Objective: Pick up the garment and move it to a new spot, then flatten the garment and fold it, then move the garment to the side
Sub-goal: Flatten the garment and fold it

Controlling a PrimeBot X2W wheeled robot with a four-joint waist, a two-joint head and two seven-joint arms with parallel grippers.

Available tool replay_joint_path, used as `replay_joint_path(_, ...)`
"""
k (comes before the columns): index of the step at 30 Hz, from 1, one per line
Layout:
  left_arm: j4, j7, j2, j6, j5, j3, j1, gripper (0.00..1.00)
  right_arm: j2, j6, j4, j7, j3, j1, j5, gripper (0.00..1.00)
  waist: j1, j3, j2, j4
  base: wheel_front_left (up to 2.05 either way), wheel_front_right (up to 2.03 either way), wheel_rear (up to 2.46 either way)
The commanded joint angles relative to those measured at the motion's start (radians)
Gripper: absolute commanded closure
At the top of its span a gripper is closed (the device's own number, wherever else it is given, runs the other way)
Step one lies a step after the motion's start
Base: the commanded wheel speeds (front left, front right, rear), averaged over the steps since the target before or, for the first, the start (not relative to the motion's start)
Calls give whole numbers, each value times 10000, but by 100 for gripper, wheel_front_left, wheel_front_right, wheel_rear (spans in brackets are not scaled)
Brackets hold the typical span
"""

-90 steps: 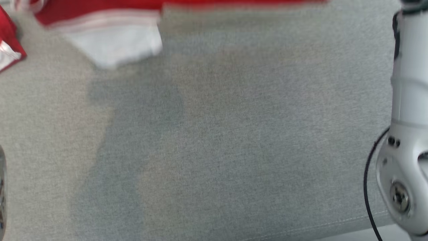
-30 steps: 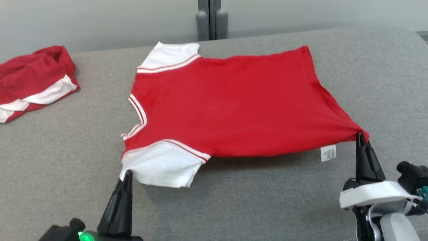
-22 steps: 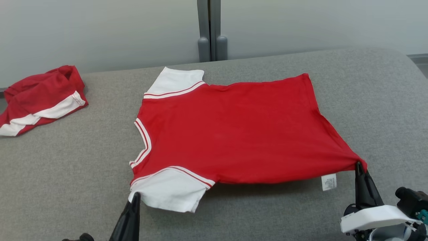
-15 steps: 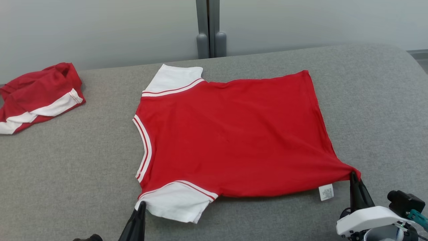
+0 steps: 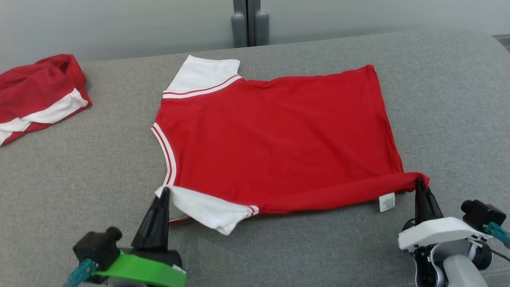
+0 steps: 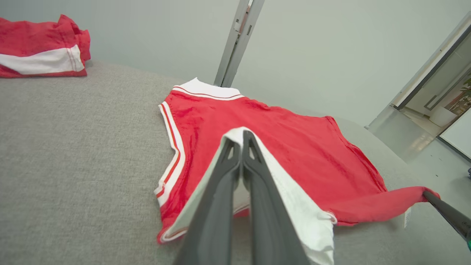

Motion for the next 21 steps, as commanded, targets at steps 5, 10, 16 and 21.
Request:
replay_joint_path(5,1082,-410,-14,-129,387,33,-1844,100,-29,-11,169,-29,96,-952,151,100,1,746,-1,-145,0,0,0)
replay_joint_path(10,2317,-732,-140,-146,763,68,-3360,100,-29,-11,378,-29,102,-1765,54,100,1,1283,-1,-213,0,0,0)
replay_joint_path(16,3530,-892,-213,-240,1050,44,-4622,100,-30,-11,616,-29,132,-2401,-7,100,1,1711,-1,-265,0,0,0)
replay_joint_path(21,4114,-926,-325,-277,1403,103,-5369,100,-30,-11,718,-29,64,-2633,-27,100,1,1854,-1,-265,0,0,0)
